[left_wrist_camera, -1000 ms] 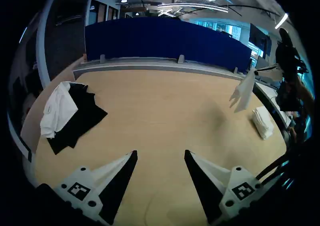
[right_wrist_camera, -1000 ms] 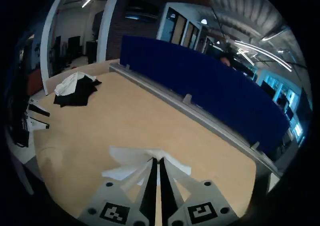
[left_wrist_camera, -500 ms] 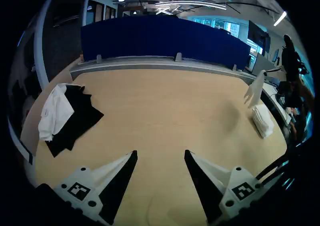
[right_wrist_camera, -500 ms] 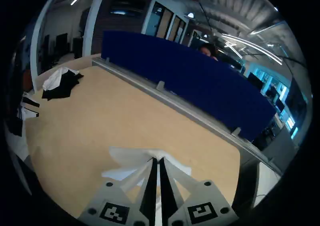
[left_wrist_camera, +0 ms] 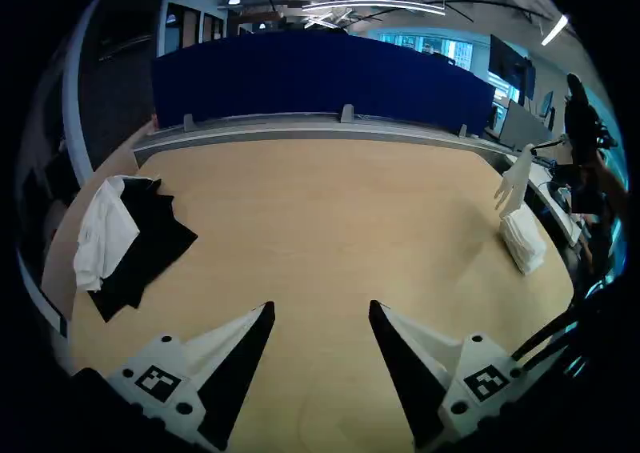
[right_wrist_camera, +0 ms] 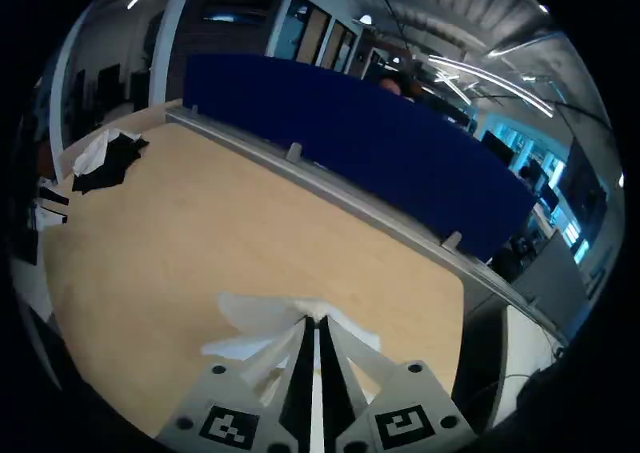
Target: Fold towel
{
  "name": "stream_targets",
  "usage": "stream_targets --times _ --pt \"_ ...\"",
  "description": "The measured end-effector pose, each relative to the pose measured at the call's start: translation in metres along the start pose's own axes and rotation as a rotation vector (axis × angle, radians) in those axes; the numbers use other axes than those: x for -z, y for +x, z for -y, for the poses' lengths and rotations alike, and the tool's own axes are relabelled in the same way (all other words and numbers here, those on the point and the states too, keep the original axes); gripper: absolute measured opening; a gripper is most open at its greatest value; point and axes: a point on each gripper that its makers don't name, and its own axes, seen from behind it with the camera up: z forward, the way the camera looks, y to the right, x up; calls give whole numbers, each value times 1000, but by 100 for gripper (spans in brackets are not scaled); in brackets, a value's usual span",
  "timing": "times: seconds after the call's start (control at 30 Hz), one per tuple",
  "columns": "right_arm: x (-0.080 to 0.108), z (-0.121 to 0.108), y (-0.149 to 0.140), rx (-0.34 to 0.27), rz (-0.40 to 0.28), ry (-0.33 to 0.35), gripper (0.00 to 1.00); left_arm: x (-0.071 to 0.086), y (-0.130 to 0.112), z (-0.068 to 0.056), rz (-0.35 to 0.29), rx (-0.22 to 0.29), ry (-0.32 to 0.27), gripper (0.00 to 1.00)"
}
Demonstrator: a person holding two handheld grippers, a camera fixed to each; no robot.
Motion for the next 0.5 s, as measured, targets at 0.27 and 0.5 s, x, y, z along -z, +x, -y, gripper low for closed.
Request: stream_targets --times 0.27,0.5 --pt "2 -4 -8 -1 11 -9 4 1 1 -5 1 -9 -7 87" --pt "11 -14 -28 -21 32 -33 4 3 2 -8 3 -20 -9 87"
